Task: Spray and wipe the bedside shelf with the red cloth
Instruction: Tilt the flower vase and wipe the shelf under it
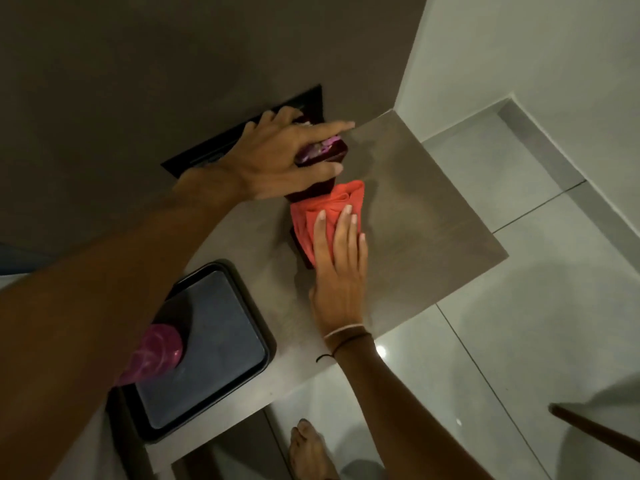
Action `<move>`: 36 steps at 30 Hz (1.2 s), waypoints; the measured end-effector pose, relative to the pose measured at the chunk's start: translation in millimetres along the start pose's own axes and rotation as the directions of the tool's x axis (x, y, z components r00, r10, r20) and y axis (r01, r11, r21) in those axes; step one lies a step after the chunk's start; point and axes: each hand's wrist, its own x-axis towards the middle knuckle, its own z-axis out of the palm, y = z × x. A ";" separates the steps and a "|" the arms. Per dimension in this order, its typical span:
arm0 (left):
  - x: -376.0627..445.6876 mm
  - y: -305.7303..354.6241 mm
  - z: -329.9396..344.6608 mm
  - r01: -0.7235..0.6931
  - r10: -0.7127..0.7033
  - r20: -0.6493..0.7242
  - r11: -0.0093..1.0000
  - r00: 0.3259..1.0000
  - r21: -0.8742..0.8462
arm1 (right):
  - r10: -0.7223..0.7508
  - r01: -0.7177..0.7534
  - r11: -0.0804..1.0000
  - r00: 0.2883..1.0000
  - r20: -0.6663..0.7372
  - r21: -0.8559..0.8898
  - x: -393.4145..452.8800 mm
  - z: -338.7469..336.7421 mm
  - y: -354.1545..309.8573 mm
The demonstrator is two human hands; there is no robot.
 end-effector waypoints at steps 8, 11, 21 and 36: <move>4.9 -9.6 -7.9 -0.009 0.009 -0.003 0.996 1.000 -0.086 | -0.111 0.137 0.971 0.984 0.136 -0.194 -36.4 15.2 34.8; 4.2 -9.5 -7.7 -0.007 0.007 -0.003 0.994 1.000 -0.106 | -0.114 0.144 0.979 0.974 0.197 -0.144 -64.6 7.1 49.5; 5.2 -8.8 -5.7 0.016 -0.019 -0.024 0.995 1.000 -0.103 | 0.220 -0.156 0.925 0.963 -0.155 0.346 -19.2 -32.0 -9.7; 0.2 -2.7 -1.5 0.024 -0.027 -0.028 0.995 0.999 -0.095 | 0.015 -0.014 1.000 0.987 0.163 -0.007 -96.4 -11.0 57.4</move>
